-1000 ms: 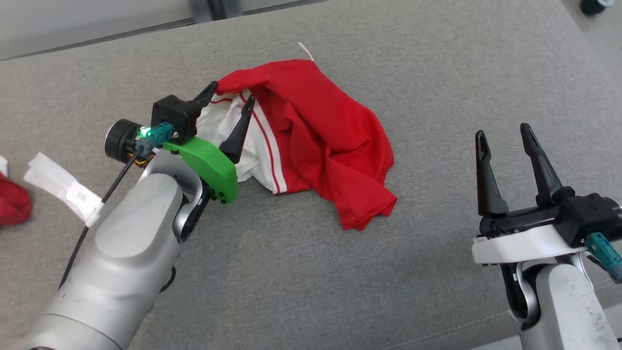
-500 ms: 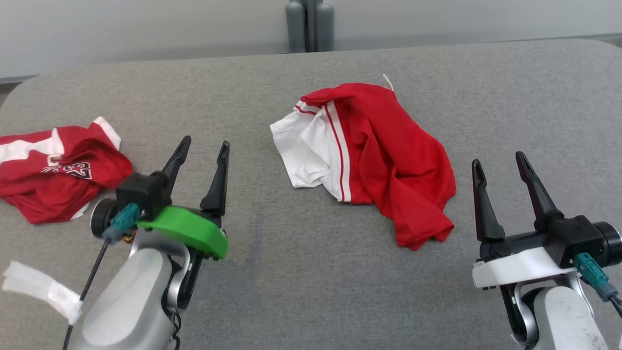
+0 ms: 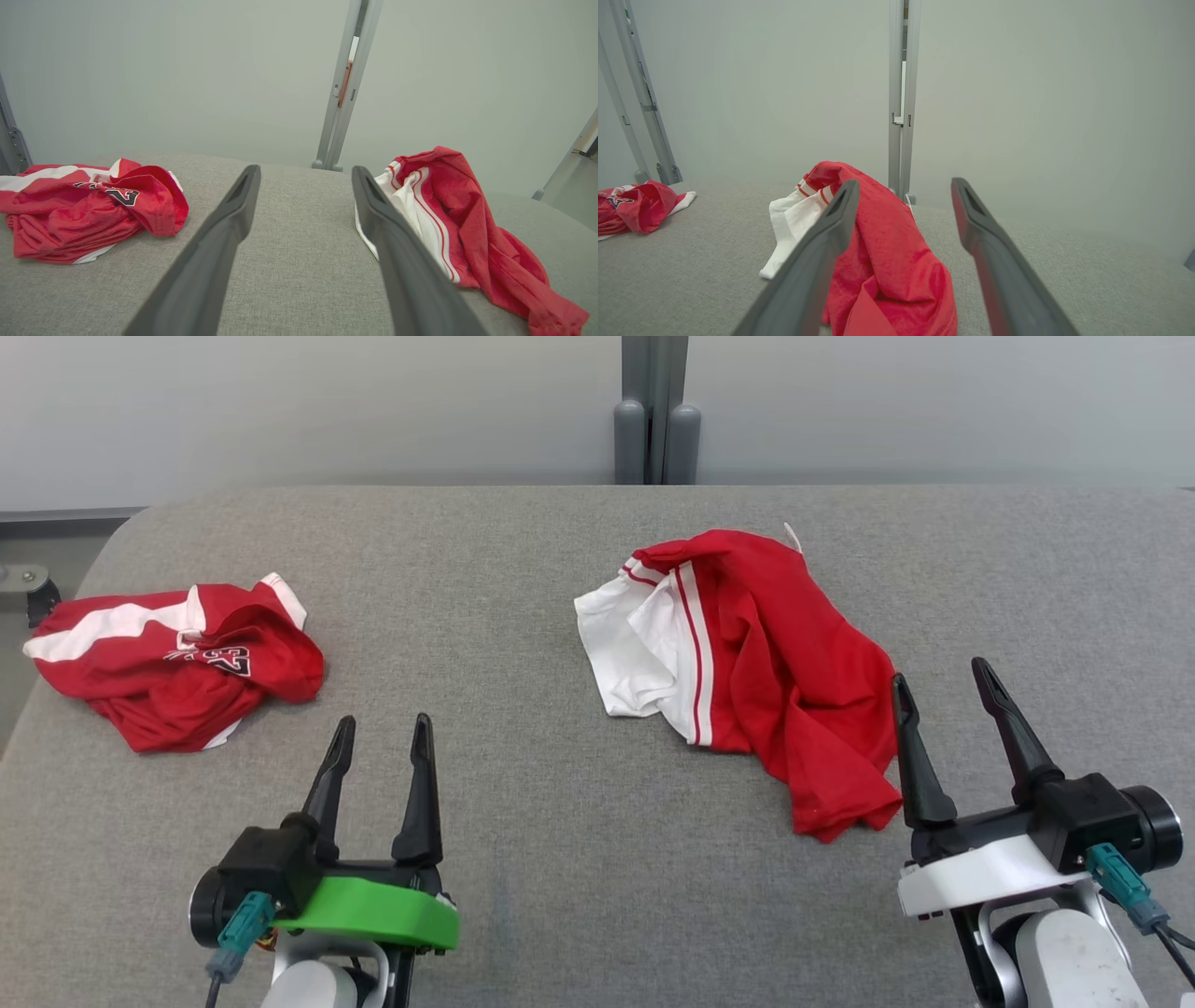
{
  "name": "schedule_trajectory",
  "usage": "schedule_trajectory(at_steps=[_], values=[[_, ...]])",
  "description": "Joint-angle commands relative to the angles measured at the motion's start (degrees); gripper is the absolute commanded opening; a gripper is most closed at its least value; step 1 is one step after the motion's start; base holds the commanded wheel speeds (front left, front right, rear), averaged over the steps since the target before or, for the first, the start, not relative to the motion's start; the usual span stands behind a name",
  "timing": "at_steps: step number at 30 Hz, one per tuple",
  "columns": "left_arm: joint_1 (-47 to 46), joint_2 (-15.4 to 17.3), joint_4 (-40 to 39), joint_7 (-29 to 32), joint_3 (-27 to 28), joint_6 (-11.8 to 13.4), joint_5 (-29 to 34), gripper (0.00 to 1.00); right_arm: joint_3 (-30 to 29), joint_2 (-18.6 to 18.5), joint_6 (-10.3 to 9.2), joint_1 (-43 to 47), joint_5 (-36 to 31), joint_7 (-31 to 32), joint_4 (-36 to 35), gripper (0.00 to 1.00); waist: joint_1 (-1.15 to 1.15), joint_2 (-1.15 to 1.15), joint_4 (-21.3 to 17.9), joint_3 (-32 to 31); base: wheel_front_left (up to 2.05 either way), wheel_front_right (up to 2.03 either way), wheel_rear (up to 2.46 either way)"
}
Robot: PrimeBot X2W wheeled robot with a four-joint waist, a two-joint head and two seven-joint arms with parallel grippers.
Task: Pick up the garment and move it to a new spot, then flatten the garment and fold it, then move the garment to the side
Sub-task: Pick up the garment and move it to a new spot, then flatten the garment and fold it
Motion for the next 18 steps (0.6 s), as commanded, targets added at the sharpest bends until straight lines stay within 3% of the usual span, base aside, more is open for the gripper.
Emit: schedule_trajectory(at_steps=[1, 11, 18], values=[[2.0, -1.3, 0.1, 0.0, 1.9, -2.4, 1.9, 1.00, 0.0, -0.1, -0.08, 1.0, 0.6, -0.2, 0.1, 1.00, 0.00, 0.00, -0.2, -0.2, 0.00, 0.00, 0.00], [1.6, -2.4, 1.6, 0.0, 4.6, -5.3, 4.2, 1.00, 1.0, -0.1, -0.08, 0.5, 1.2, -0.2, 0.2, 1.00, 0.00, 0.00, -0.8, 0.0, 0.00, 0.00, 0.00], [-2.2, -2.5, 6.4, 0.0, 0.8, -6.4, 3.1, 1.00, 0.9, -0.1, -0.08, -0.8, 0.7, -0.2, -0.1, 1.00, 0.00, 0.00, -2.2, 2.3, 0.00, 0.00, 0.00]])
